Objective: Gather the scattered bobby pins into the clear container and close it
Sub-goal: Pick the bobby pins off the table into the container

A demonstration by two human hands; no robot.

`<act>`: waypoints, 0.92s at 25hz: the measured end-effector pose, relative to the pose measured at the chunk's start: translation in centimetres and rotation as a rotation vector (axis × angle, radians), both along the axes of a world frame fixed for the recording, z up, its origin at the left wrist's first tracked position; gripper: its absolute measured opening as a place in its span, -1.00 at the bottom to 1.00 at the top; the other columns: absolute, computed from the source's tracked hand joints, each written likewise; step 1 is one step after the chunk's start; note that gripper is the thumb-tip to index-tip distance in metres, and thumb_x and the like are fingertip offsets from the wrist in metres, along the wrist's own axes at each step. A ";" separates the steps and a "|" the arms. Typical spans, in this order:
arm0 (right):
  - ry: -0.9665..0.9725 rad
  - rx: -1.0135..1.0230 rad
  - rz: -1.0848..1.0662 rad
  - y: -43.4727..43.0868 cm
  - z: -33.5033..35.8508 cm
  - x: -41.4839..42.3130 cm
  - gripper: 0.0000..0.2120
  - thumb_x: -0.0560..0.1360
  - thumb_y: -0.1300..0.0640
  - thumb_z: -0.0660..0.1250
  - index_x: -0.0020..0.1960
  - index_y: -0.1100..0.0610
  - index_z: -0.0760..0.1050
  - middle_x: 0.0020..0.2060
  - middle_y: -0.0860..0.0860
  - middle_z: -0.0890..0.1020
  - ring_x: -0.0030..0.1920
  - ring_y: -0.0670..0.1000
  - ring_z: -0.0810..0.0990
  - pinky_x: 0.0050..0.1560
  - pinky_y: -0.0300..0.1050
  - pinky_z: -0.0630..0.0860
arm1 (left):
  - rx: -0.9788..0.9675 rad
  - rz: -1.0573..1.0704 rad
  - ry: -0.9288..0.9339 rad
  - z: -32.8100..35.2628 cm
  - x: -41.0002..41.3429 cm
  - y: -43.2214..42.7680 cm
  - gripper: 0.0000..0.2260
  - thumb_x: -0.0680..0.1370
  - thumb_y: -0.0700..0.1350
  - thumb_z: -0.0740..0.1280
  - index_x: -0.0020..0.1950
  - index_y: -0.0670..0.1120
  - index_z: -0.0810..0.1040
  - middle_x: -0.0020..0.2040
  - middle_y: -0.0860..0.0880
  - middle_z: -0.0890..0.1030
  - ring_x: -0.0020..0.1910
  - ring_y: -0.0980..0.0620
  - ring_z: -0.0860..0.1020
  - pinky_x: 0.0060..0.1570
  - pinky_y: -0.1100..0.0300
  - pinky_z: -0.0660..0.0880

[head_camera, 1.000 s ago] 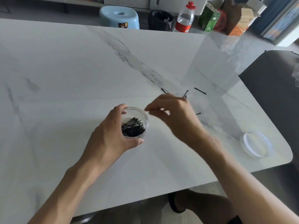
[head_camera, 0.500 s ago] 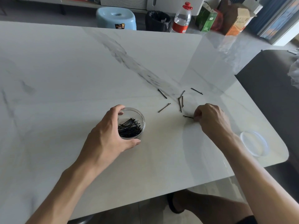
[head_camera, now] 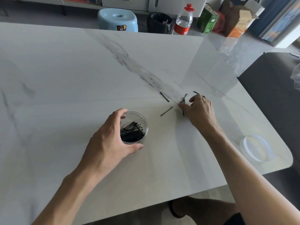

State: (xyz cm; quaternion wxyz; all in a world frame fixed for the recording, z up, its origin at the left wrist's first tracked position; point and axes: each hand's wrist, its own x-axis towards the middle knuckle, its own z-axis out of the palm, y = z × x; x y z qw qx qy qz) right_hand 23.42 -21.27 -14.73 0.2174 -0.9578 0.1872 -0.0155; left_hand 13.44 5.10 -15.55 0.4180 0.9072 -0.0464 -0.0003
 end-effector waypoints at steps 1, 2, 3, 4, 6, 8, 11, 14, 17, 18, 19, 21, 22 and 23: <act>0.018 -0.011 -0.018 0.2 -0.1 0.1 -0.60 0.42 -0.08 0.42 0.04 0.23 0.50 -0.08 0.10 0.53 -0.10 0.18 0.53 -0.16 -0.02 0.48 | 0.001 0.000 -0.001 0.0 0.0 0.0 -0.20 0.18 0.20 0.53 0.31 0.22 0.20 0.21 0.24 0.43 0.16 0.17 0.46 0.09 0.13 0.43; 0.023 -0.012 -0.032 0.4 -0.1 0.3 -0.62 0.41 -0.06 0.44 -0.04 0.26 0.50 -0.11 0.13 0.55 -0.15 0.20 0.52 -0.21 -0.04 0.44 | 0.001 -0.001 -0.001 0.0 0.0 0.0 -0.20 0.18 0.21 0.53 0.31 0.22 0.19 0.21 0.24 0.43 0.17 0.17 0.46 0.09 0.14 0.42; 0.029 -0.008 -0.039 0.5 0.0 0.4 -0.66 0.40 -0.01 0.44 -0.14 0.29 0.51 -0.15 0.18 0.57 -0.20 0.20 0.50 -0.26 -0.06 0.40 | 0.001 -0.003 -0.001 0.0 0.0 0.0 -0.20 0.18 0.20 0.53 0.31 0.22 0.19 0.22 0.24 0.43 0.17 0.17 0.46 0.09 0.14 0.43; 0.041 -0.017 -0.038 0.6 0.2 0.5 -0.71 0.41 0.04 0.43 -0.20 0.29 0.52 -0.18 0.20 0.59 -0.24 0.21 0.49 -0.28 -0.08 0.37 | 0.003 -0.003 -0.004 0.0 0.0 0.0 -0.19 0.19 0.20 0.54 0.31 0.22 0.19 0.22 0.24 0.43 0.17 0.17 0.46 0.09 0.15 0.42; 0.066 -0.128 -0.021 1.1 0.6 0.4 -0.81 0.45 0.13 0.37 -0.28 0.21 0.53 -0.28 0.17 0.56 -0.27 0.22 0.48 -0.26 -0.08 0.36 | 0.007 -0.007 -0.015 0.0 0.0 0.0 -0.20 0.19 0.19 0.55 0.32 0.21 0.20 0.21 0.23 0.43 0.17 0.16 0.46 0.10 0.14 0.42; 0.100 -0.332 0.034 1.7 1.0 -0.2 -0.76 0.46 0.24 0.32 -0.37 0.15 0.39 -0.38 0.10 0.44 -0.31 0.18 0.41 -0.24 -0.07 0.31 | 0.006 -0.007 -0.016 0.0 0.0 0.0 -0.20 0.19 0.19 0.55 0.31 0.20 0.20 0.20 0.23 0.43 0.18 0.16 0.46 0.10 0.14 0.42; 0.150 -0.528 0.188 2.3 0.9 -1.5 -0.76 0.41 0.39 0.24 -0.36 0.19 0.27 -0.29 0.09 0.46 -0.27 0.14 0.39 -0.21 -0.06 0.29 | 0.008 -0.001 -0.008 0.0 0.0 -0.1 -0.19 0.19 0.19 0.55 0.32 0.20 0.19 0.23 0.22 0.43 0.18 0.15 0.46 0.10 0.11 0.43; 0.150 -0.498 0.252 2.5 0.9 -2.2 -0.86 0.42 0.43 0.17 -0.12 0.23 0.37 -0.10 0.20 0.57 -0.08 0.23 0.55 -0.20 -0.05 0.31 | 0.005 0.001 -0.002 0.1 0.0 -0.1 -0.18 0.19 0.18 0.56 0.32 0.20 0.20 0.24 0.22 0.44 0.18 0.14 0.47 0.11 0.08 0.44; -0.085 -0.217 0.284 3.0 2.4 -2.3 -0.95 0.51 0.33 0.17 -0.06 0.21 0.37 -0.19 0.18 0.60 -0.19 0.23 0.53 -0.28 -0.01 0.37 | -0.009 0.001 0.008 0.1 0.0 -0.1 -0.19 0.19 0.18 0.55 0.32 0.22 0.20 0.22 0.24 0.43 0.18 0.16 0.46 0.10 0.12 0.43; -0.175 -0.042 0.358 3.7 3.1 -2.3 -0.98 0.54 0.26 0.21 -0.05 0.19 0.42 -0.22 0.13 0.61 -0.22 0.15 0.52 -0.26 -0.02 0.42 | -0.021 0.001 0.013 0.1 0.0 -0.1 -0.19 0.18 0.19 0.55 0.31 0.23 0.20 0.22 0.25 0.43 0.18 0.18 0.45 0.09 0.12 0.43; -0.234 0.109 0.470 4.8 4.0 -2.5 -0.98 0.53 0.22 0.27 -0.06 0.16 0.47 -0.26 0.07 0.62 -0.26 0.05 0.52 -0.23 -0.09 0.44 | -0.035 0.002 0.019 0.1 0.0 -0.1 -0.20 0.18 0.20 0.54 0.31 0.25 0.20 0.22 0.27 0.42 0.18 0.19 0.44 0.09 0.12 0.43; -0.227 0.230 0.750 7.1 5.1 -3.7 -0.97 0.48 0.18 0.36 -0.11 0.07 0.55 -0.32 -0.06 0.61 -0.32 -0.09 0.49 -0.25 -0.28 0.42 | -0.050 0.008 0.031 0.2 -0.1 -0.1 -0.22 0.18 0.21 0.52 0.29 0.30 0.19 0.21 0.31 0.41 0.16 0.23 0.43 0.09 0.13 0.44; -0.181 0.214 0.870 8.2 5.1 -4.3 -0.97 0.46 0.16 0.38 -0.13 0.04 0.57 -0.32 -0.11 0.60 -0.31 -0.11 0.49 -0.23 -0.28 0.44 | -0.050 0.011 0.035 0.2 0.0 -0.2 -0.22 0.18 0.21 0.52 0.28 0.32 0.18 0.21 0.32 0.41 0.15 0.25 0.44 0.07 0.14 0.44; -0.129 0.177 0.958 9.0 4.9 -4.7 -0.97 0.45 0.14 0.38 -0.14 0.02 0.58 -0.30 -0.13 0.60 -0.28 -0.13 0.48 -0.20 -0.20 0.47 | -0.046 0.012 0.036 0.2 0.0 -0.2 -0.23 0.18 0.20 0.51 0.27 0.34 0.18 0.21 0.33 0.41 0.13 0.26 0.44 0.05 0.17 0.44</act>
